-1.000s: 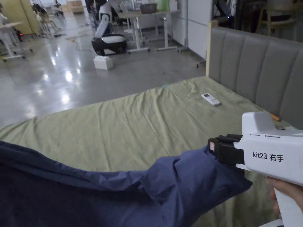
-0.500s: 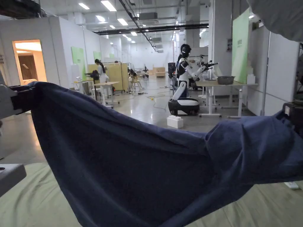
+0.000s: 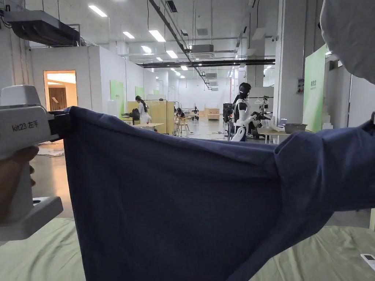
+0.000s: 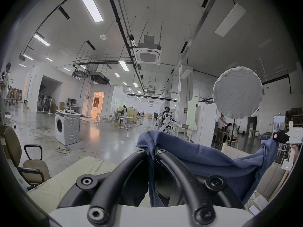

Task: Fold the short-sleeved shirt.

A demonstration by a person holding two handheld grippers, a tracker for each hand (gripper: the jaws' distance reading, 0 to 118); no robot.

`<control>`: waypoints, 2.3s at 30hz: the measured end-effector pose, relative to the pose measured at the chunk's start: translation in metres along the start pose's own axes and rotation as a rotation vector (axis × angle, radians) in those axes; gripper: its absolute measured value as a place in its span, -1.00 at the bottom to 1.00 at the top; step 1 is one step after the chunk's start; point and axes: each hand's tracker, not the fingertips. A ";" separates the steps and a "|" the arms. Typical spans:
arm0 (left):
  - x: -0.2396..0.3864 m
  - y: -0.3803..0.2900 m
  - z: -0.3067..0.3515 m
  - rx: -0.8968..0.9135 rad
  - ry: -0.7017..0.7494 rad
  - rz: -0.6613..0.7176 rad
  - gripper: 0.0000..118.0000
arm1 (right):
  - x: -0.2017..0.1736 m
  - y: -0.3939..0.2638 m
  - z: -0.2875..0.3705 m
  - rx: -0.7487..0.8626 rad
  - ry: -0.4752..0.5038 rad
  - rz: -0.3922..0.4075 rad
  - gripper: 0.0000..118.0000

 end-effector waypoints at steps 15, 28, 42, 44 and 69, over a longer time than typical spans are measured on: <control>0.014 0.000 -0.042 -0.056 0.061 -0.042 -0.90 | -0.010 0.007 -0.058 -0.076 -0.026 0.044 -0.84; 0.025 -0.040 -0.142 -0.137 0.124 -0.141 -0.90 | -0.041 -0.051 -0.183 -0.130 -0.078 0.059 -0.84; 0.013 -0.178 -0.171 -0.292 0.054 -0.082 -0.90 | -0.065 -0.191 -0.240 -0.377 -0.007 -0.065 -0.84; 0.005 -0.231 -0.155 -0.398 0.008 -0.069 -0.90 | -0.072 -0.237 -0.225 -0.430 0.045 -0.086 -0.84; -0.083 -0.447 0.194 -0.752 0.120 0.316 -0.90 | -0.041 -0.487 0.164 -0.865 0.051 -0.336 -0.84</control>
